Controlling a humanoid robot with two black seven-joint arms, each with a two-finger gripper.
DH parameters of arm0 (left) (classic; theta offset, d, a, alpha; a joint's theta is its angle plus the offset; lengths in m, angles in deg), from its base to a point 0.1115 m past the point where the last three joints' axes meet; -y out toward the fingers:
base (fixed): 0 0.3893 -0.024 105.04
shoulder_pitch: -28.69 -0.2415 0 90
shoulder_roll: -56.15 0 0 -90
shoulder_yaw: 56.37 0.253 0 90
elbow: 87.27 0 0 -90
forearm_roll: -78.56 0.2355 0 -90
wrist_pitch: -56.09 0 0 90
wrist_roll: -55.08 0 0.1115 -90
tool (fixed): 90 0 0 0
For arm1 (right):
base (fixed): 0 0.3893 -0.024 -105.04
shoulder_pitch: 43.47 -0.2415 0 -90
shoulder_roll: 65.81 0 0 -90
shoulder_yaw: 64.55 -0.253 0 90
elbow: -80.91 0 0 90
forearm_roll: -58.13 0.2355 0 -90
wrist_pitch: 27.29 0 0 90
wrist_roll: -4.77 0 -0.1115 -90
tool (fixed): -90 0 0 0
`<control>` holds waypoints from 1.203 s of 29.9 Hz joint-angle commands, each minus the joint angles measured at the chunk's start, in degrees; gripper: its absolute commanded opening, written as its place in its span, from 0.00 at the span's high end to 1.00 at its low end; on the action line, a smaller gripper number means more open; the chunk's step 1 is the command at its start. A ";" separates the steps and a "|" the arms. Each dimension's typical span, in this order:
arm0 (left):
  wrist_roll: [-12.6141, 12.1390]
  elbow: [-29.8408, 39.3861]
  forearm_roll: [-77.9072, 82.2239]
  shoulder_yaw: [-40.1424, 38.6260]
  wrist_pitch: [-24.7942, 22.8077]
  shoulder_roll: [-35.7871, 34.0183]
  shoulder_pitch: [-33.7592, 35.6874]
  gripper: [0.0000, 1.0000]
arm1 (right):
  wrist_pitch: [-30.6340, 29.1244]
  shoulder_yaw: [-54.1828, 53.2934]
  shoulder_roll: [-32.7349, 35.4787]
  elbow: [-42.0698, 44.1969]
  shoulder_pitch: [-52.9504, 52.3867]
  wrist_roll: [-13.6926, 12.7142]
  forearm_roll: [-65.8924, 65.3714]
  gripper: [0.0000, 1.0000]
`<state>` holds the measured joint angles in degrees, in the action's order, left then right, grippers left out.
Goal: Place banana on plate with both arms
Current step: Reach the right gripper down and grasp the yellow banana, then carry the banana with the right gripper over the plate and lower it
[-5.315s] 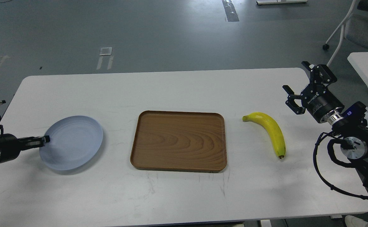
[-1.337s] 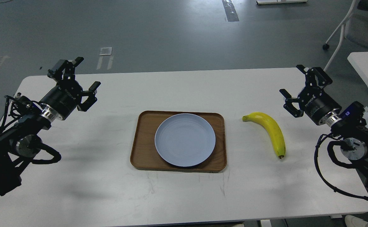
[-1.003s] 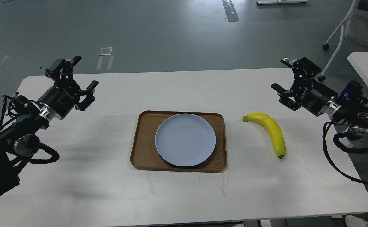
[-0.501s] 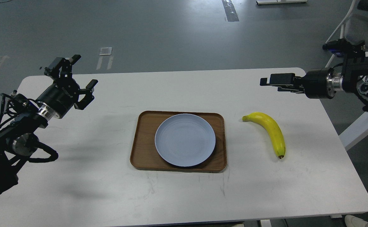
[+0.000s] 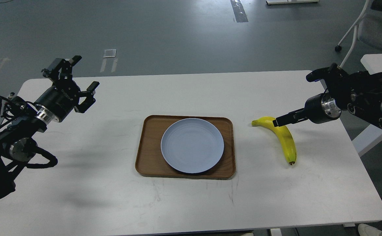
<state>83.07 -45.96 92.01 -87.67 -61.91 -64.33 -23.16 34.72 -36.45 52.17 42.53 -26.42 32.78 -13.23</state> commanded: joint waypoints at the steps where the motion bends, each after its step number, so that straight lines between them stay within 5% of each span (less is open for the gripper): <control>1: 0.00 0.00 0.00 0.01 0.00 -0.19 0.00 0.01 | -0.01 2.48 -2.31 2.08 0.44 -0.01 -0.01 0.00; 10: 0.00 0.44 0.00 0.01 0.00 -0.98 0.00 0.01 | -0.01 4.95 -5.74 5.25 2.10 -0.01 0.08 0.04; 15: 0.00 0.52 0.00 0.01 0.00 -0.98 0.00 0.01 | -0.01 4.95 -6.18 5.25 3.42 -0.01 0.08 0.18; 19: 0.00 0.44 0.00 0.01 0.00 -0.98 0.08 0.01 | -0.01 5.04 -6.01 4.98 3.60 -0.01 0.08 0.68; 23: 0.00 0.44 0.00 0.01 0.00 -0.98 0.08 0.01 | -0.01 5.04 -5.83 4.81 3.42 -0.01 0.08 0.90; 36: 0.00 0.96 0.00 0.01 0.00 -2.04 0.35 0.01 | -0.01 4.86 -4.16 -1.25 -9.39 -0.01 0.43 0.95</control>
<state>83.07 -45.21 92.01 -87.66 -61.91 -66.28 -22.85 34.71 -31.54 48.35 43.41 -31.23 32.77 -12.98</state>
